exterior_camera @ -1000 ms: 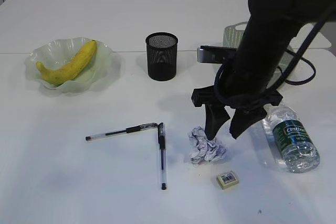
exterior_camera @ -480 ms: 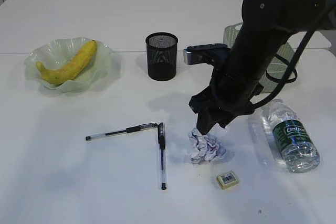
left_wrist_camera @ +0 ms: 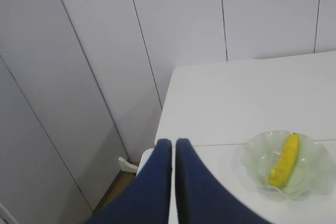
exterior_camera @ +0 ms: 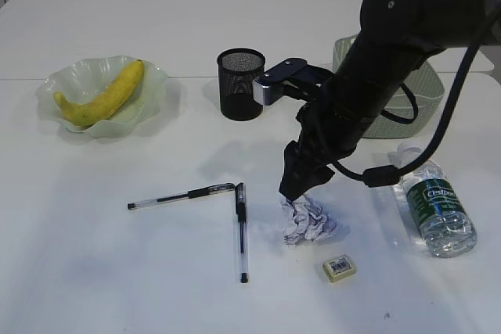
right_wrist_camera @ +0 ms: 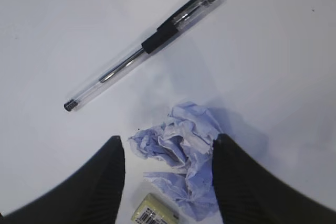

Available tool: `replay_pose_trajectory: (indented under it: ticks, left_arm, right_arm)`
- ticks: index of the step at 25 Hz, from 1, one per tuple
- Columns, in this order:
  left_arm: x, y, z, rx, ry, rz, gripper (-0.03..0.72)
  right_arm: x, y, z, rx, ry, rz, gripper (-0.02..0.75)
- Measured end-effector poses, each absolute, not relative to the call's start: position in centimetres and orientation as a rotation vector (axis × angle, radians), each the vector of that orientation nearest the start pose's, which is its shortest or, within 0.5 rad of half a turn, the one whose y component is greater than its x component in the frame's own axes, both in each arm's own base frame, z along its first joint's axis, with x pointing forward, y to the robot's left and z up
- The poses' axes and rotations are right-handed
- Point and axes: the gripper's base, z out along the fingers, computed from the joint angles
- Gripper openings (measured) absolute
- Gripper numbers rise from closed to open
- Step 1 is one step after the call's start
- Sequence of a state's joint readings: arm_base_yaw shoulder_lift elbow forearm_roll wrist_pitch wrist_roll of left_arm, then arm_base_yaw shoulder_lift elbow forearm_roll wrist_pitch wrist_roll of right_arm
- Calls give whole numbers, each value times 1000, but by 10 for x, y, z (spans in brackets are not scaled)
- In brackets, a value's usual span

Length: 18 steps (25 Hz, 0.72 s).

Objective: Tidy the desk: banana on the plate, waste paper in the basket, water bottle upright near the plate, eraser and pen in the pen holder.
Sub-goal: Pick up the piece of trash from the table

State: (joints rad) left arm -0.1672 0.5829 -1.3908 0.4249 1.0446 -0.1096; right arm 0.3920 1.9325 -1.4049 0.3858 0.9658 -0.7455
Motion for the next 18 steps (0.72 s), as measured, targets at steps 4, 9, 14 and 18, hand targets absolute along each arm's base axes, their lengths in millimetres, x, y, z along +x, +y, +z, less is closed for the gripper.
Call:
replay_pose_trajectory:
  ticks: [4,9,14,18]
  left_arm:
    - [15,31,511,-42,1676,280,-16]
    - [15,32,511,-44,1674,291,-16]
    - [15,32,511,-44,1674,293,-16]
    - [14,33,512,-46,1672,303,-16]
  right_arm:
    - [349,175,202,-1457,2479,425,403]
    - [352,170,202,-1605,2351,385,404]
    - [351,176,202,-1654,2296,375,403]
    - [351,178,203,-1626,2292,399,404]
